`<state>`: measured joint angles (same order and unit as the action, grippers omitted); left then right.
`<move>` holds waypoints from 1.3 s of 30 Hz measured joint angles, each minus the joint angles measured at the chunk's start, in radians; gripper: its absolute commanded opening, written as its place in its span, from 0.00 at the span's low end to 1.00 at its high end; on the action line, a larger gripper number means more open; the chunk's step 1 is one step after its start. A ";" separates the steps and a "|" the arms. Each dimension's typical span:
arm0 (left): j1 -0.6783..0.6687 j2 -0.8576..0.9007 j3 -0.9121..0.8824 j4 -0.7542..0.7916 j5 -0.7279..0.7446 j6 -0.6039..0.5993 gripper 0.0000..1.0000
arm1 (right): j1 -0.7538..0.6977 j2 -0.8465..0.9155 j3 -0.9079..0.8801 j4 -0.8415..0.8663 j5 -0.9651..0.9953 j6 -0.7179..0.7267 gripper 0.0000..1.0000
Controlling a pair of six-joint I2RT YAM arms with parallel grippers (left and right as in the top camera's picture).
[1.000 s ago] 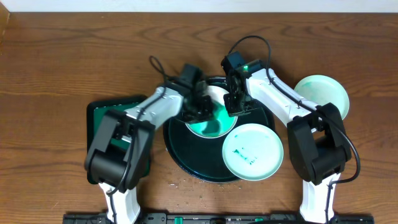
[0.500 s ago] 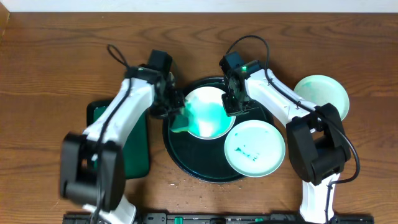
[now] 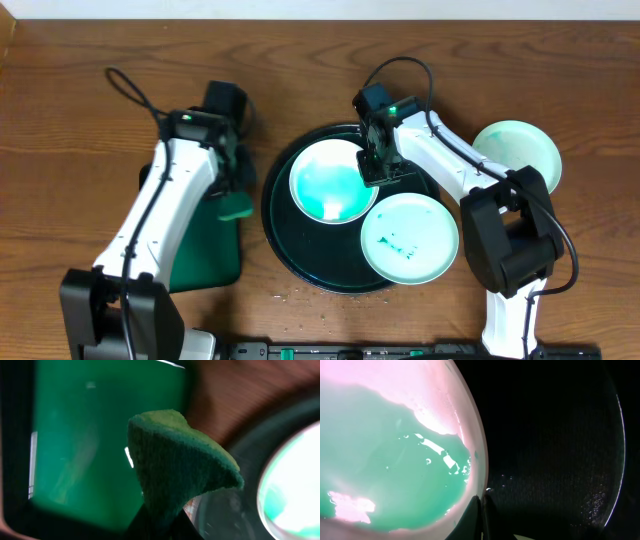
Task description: Clean dirty plates on tray and stack at the side
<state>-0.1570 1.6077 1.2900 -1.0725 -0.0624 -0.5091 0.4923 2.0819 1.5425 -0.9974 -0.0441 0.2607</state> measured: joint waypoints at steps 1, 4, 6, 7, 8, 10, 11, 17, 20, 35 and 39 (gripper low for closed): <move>0.026 0.009 -0.003 -0.001 -0.008 -0.004 0.07 | 0.000 0.000 0.000 0.000 0.000 0.000 0.01; 0.110 0.047 -0.009 0.000 -0.026 -0.012 0.07 | 0.000 0.000 0.000 -0.001 0.000 0.000 0.01; 0.163 0.084 -0.010 0.000 -0.029 -0.013 0.07 | 0.000 0.000 0.000 -0.001 0.000 0.000 0.01; 0.189 0.108 -0.011 0.000 -0.033 -0.014 0.07 | 0.000 0.000 0.000 -0.001 0.000 0.000 0.01; 0.214 0.134 -0.012 0.001 -0.036 -0.014 0.07 | 0.000 0.000 0.000 -0.001 0.000 0.000 0.01; 0.251 0.186 -0.014 0.003 -0.042 -0.013 0.07 | 0.000 0.000 0.000 -0.001 0.000 0.000 0.01; 0.270 0.221 -0.016 0.004 -0.045 -0.013 0.07 | 0.000 0.000 0.000 -0.001 0.000 0.000 0.01; 0.293 0.325 -0.023 0.007 -0.048 -0.010 0.78 | 0.000 0.000 0.000 0.000 0.000 0.000 0.01; 0.293 0.333 -0.023 0.007 -0.040 -0.013 0.78 | 0.000 0.000 0.000 0.011 0.002 0.000 0.01; 0.293 0.333 -0.023 -0.008 -0.019 -0.011 0.79 | 0.002 0.001 0.000 0.117 -0.010 0.024 0.51; 0.293 0.333 -0.023 -0.013 -0.019 -0.011 0.79 | 0.002 0.016 0.000 0.142 -0.017 0.027 0.50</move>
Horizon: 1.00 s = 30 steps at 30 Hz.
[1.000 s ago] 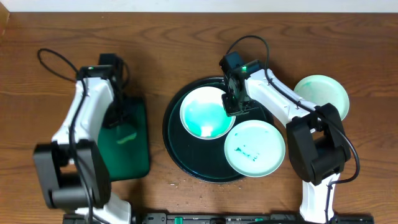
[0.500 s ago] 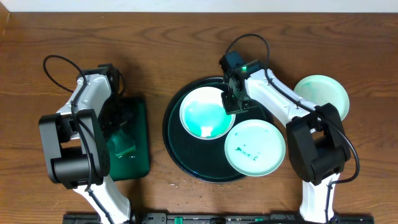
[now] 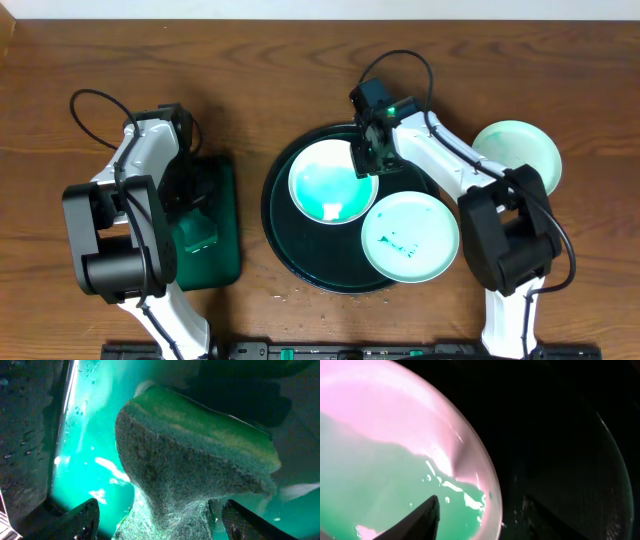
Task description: Clean dirty plates on tray and stack at the side
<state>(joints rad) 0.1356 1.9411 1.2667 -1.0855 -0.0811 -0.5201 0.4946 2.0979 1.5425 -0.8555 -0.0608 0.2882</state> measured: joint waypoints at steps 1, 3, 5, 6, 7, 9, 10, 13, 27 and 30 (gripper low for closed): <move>0.000 0.000 0.000 0.000 0.000 0.000 0.79 | 0.000 0.008 0.000 0.008 -0.005 0.001 0.50; 0.000 0.000 0.000 -0.003 0.000 0.000 0.79 | 0.000 0.027 0.000 0.021 -0.016 0.001 0.49; 0.000 0.000 0.000 -0.008 0.000 0.000 0.79 | 0.000 0.043 0.000 0.031 -0.023 0.002 0.41; 0.000 0.000 0.000 -0.008 0.000 0.000 0.79 | 0.000 0.043 0.000 0.036 -0.026 0.006 0.34; 0.000 0.000 0.000 -0.008 0.000 0.000 0.79 | 0.000 0.044 0.001 0.043 -0.025 0.004 0.18; 0.000 0.000 0.000 -0.008 0.000 0.000 0.79 | -0.001 0.046 0.001 0.048 -0.023 0.011 0.02; 0.000 0.000 0.000 -0.008 0.000 0.000 0.79 | -0.001 0.047 0.001 0.050 -0.008 0.018 0.01; 0.000 0.000 0.000 -0.008 0.000 0.000 0.79 | -0.005 0.046 0.006 0.055 -0.020 0.012 0.01; 0.000 0.000 0.000 -0.008 0.005 0.000 0.79 | 0.041 0.028 0.004 0.045 0.092 0.011 0.01; 0.000 0.000 0.000 -0.008 0.006 0.000 0.79 | 0.073 0.001 -0.001 0.046 0.195 0.012 0.01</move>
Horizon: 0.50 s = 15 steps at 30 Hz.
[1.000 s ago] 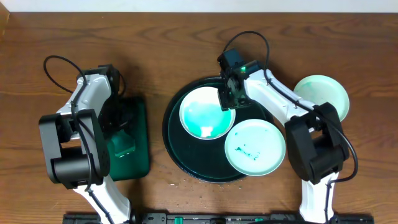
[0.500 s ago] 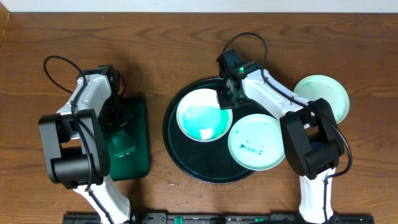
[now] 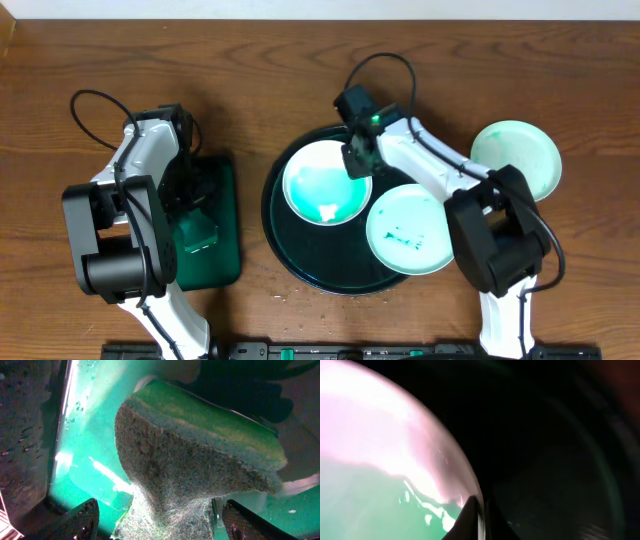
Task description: Clean dirty plates on tray and stack at the side
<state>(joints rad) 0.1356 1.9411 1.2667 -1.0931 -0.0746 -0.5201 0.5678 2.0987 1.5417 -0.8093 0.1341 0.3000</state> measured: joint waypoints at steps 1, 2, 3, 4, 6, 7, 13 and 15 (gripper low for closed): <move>0.000 0.000 0.000 0.000 0.001 0.000 0.79 | 0.008 -0.011 0.000 0.000 0.029 0.000 0.01; 0.000 0.000 0.000 0.000 0.001 0.000 0.79 | 0.020 -0.030 0.000 0.000 0.068 0.000 0.01; 0.000 0.000 0.000 0.000 0.001 0.000 0.79 | 0.030 -0.050 0.000 0.000 0.103 0.000 0.01; 0.000 0.000 0.000 0.000 0.001 0.000 0.79 | 0.043 -0.076 0.000 -0.001 0.142 0.000 0.01; 0.000 0.000 0.000 0.000 0.001 0.000 0.80 | 0.060 -0.117 0.000 -0.001 0.198 0.000 0.01; 0.000 0.000 0.000 0.000 0.001 0.000 0.80 | 0.069 -0.137 0.000 -0.002 0.229 0.000 0.01; 0.000 0.000 0.000 0.000 0.001 0.000 0.79 | 0.116 -0.201 0.000 -0.014 0.402 -0.021 0.01; 0.000 0.000 0.000 0.000 0.001 0.000 0.79 | 0.126 -0.203 0.000 -0.013 0.467 -0.043 0.01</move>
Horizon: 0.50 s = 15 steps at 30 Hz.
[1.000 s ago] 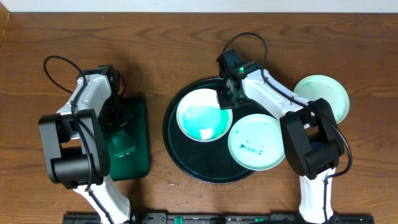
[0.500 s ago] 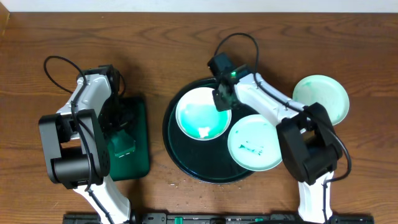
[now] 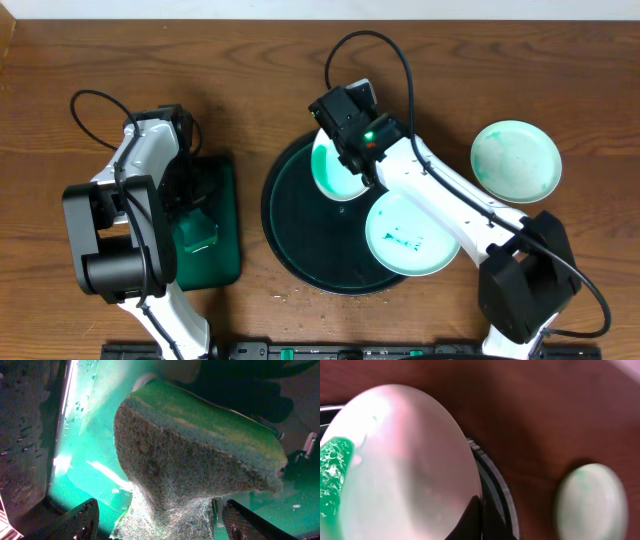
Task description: Clean dirty plates on tray and stack at the side
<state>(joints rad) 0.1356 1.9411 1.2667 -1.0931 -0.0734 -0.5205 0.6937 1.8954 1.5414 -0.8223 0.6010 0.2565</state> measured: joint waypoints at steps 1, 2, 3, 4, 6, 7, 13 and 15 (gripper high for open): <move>0.000 0.000 0.000 0.000 0.000 0.000 0.79 | 0.005 0.000 0.000 0.000 0.032 -0.014 0.01; 0.000 0.000 0.000 0.000 0.000 0.000 0.80 | 0.011 0.000 0.000 0.001 0.064 -0.031 0.01; 0.000 0.000 0.000 0.000 0.000 0.000 0.80 | 0.019 0.000 0.000 0.003 0.099 -0.051 0.01; 0.000 0.000 0.000 0.000 0.000 0.000 0.80 | 0.023 -0.001 0.000 0.005 0.117 -0.062 0.01; 0.000 0.000 0.000 0.000 0.000 0.000 0.80 | 0.039 -0.002 0.000 0.009 0.171 -0.095 0.01; 0.000 0.000 0.000 0.000 0.000 0.000 0.80 | 0.046 -0.005 0.000 0.012 0.197 -0.111 0.01; 0.000 0.000 0.000 0.000 0.000 0.000 0.80 | 0.086 -0.016 0.000 0.026 0.304 -0.190 0.01; 0.000 0.000 0.000 0.000 0.000 0.000 0.80 | 0.095 -0.017 0.000 0.021 0.316 -0.197 0.04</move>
<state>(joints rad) 0.1356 1.9411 1.2667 -1.0931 -0.0731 -0.5205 0.7887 1.8782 1.5414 -0.8009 0.9169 0.0597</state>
